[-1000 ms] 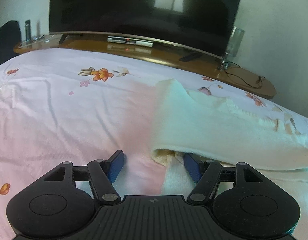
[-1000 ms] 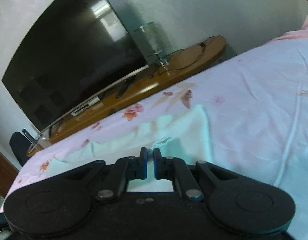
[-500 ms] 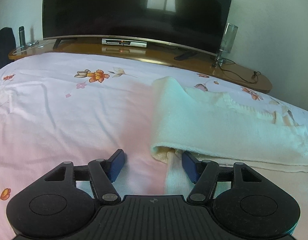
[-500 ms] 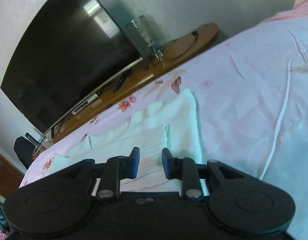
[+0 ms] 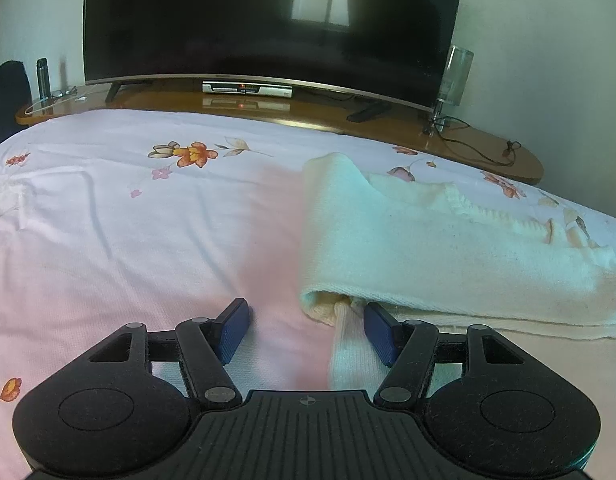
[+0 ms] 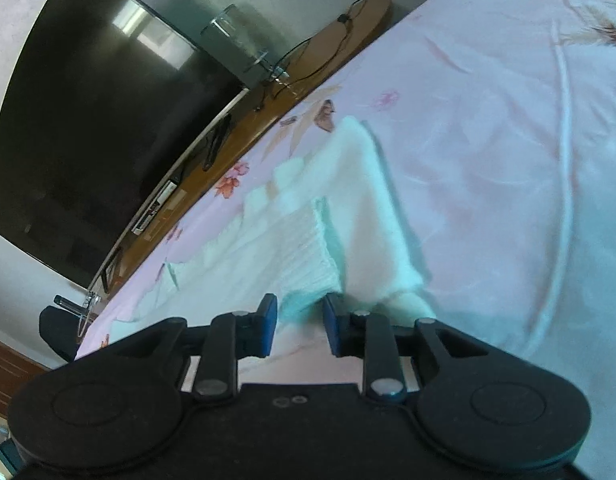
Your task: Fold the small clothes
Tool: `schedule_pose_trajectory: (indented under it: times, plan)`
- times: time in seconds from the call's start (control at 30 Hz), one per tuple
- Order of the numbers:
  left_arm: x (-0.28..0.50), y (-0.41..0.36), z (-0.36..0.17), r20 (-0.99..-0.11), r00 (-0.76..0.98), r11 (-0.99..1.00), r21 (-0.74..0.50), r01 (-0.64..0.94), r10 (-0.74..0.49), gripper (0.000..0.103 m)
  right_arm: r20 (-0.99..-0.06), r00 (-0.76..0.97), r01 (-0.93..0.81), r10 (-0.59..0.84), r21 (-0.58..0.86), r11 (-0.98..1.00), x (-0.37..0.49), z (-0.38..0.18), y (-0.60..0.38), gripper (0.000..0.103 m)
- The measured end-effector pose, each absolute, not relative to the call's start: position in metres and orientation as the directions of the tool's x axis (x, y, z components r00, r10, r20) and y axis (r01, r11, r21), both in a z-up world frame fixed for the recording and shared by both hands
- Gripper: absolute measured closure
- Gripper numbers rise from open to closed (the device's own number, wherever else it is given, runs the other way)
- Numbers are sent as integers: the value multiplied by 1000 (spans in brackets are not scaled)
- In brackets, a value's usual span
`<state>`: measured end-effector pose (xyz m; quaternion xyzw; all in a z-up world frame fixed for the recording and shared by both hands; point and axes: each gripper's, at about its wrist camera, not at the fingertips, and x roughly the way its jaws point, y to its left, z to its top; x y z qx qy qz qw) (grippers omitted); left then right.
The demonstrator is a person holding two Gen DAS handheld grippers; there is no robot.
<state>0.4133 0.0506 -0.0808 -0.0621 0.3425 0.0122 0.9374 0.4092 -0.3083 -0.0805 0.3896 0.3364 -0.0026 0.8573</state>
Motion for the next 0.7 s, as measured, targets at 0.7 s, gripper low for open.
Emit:
schedule_pose_trajectory:
  times: [0.7]
  plan:
    - [413,52,-82,-644,765,993,-105,-61,-21,40,-560,818,249,134,554,794,375,-62,-319,99]
